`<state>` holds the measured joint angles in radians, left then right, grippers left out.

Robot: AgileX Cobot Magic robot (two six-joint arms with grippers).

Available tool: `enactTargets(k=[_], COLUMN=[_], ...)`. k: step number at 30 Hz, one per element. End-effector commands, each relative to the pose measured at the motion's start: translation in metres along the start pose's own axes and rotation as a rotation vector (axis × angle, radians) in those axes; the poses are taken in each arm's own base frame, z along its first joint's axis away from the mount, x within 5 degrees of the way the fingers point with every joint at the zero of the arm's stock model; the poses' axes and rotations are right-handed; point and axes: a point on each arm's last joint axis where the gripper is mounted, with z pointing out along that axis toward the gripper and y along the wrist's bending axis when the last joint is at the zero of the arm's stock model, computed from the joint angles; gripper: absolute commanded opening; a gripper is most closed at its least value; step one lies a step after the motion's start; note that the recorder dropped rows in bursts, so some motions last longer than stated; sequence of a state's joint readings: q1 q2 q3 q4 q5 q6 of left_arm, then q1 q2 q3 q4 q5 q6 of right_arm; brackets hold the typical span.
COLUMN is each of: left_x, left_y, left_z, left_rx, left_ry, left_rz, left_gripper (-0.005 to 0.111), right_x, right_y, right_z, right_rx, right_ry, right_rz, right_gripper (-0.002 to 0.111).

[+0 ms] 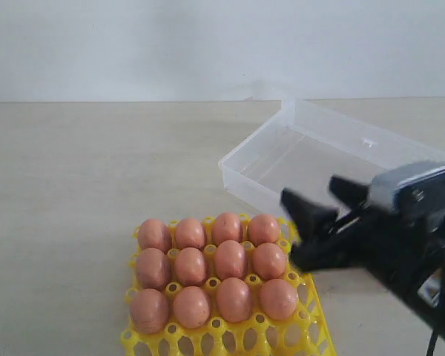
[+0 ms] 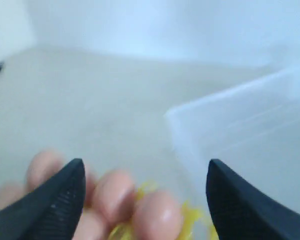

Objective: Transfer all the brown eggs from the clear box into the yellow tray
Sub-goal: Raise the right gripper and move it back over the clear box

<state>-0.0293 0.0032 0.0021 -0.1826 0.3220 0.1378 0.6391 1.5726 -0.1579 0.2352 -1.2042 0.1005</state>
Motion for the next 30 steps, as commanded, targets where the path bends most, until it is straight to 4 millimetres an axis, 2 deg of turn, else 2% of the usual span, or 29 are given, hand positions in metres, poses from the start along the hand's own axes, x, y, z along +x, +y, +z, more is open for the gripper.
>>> enactTargets(k=[1, 3, 4, 5, 6, 7, 9, 11, 14, 17, 19, 21, 24, 26, 28, 30], left_x=[-0.002, -0.002, -0.002, -0.002, -0.002, -0.002, -0.002, -0.002, -0.002, -0.002, -0.002, -0.002, -0.002, -0.002, -0.002, -0.002], left_y=[0.000, 0.000, 0.000, 0.000, 0.000, 0.000, 0.000, 0.000, 0.000, 0.000, 0.000, 0.000, 0.000, 0.000, 0.000, 0.000], left_z=[0.000, 0.000, 0.000, 0.000, 0.000, 0.000, 0.000, 0.000, 0.000, 0.000, 0.000, 0.000, 0.000, 0.000, 0.000, 0.000], left_rx=[0.005, 0.005, 0.005, 0.005, 0.005, 0.005, 0.005, 0.005, 0.005, 0.005, 0.005, 0.005, 0.005, 0.005, 0.005, 0.005], left_ry=[-0.017, -0.017, -0.017, -0.017, -0.017, -0.017, -0.017, -0.017, -0.017, -0.017, -0.017, -0.017, -0.017, -0.017, -0.017, -0.017], left_rz=[-0.013, -0.013, -0.013, -0.013, -0.013, -0.013, -0.013, -0.013, -0.013, -0.013, -0.013, -0.013, -0.013, -0.013, -0.013, -0.013], left_gripper=[0.004, 0.004, 0.004, 0.004, 0.004, 0.004, 0.004, 0.004, 0.004, 0.004, 0.004, 0.004, 0.004, 0.004, 0.004, 0.004], right_x=[-0.046, -0.061, -0.071, -0.079, -0.102, -0.114, -0.145, -0.172, -0.193, -0.197, -0.197, -0.193, -0.187, -0.179, -0.171, -0.164], right_y=[-0.035, -0.037, -0.039, -0.042, -0.050, -0.055, -0.067, -0.090, -0.122, -0.148, -0.162, -0.160, -0.137, -0.120, -0.106, -0.105], right_z=[-0.017, -0.021, -0.020, -0.018, -0.009, 0.003, 0.034, 0.058, 0.065, 0.049, 0.053, 0.057, 0.069, 0.077, 0.087, 0.101], right_rx=[0.433, 0.513, 0.576, 0.622, 0.676, 0.662, 0.538, 0.385, 0.176, 0.041, 0.120, 0.114, -0.026, -0.105, -0.155, -0.129], right_ry=[-0.220, -0.223, -0.226, -0.247, -0.330, -0.307, -0.147, 0.103, 0.525, 0.969, 1.036, 1.063, 1.097, 1.152, 1.205, 1.200], right_rz=[0.047, -0.165, -0.209, -0.160, -0.117, -0.110, -0.046, 0.016, 0.108, 0.153, 0.165, 0.136, -0.054, -0.224, -0.410, -0.583], right_gripper=[0.062, 0.052, 0.040, 0.034, 0.024, 0.019, 0.012, 0.008, 0.008, 0.008, 0.008, 0.008, 0.010, 0.021, 0.037, 0.056])
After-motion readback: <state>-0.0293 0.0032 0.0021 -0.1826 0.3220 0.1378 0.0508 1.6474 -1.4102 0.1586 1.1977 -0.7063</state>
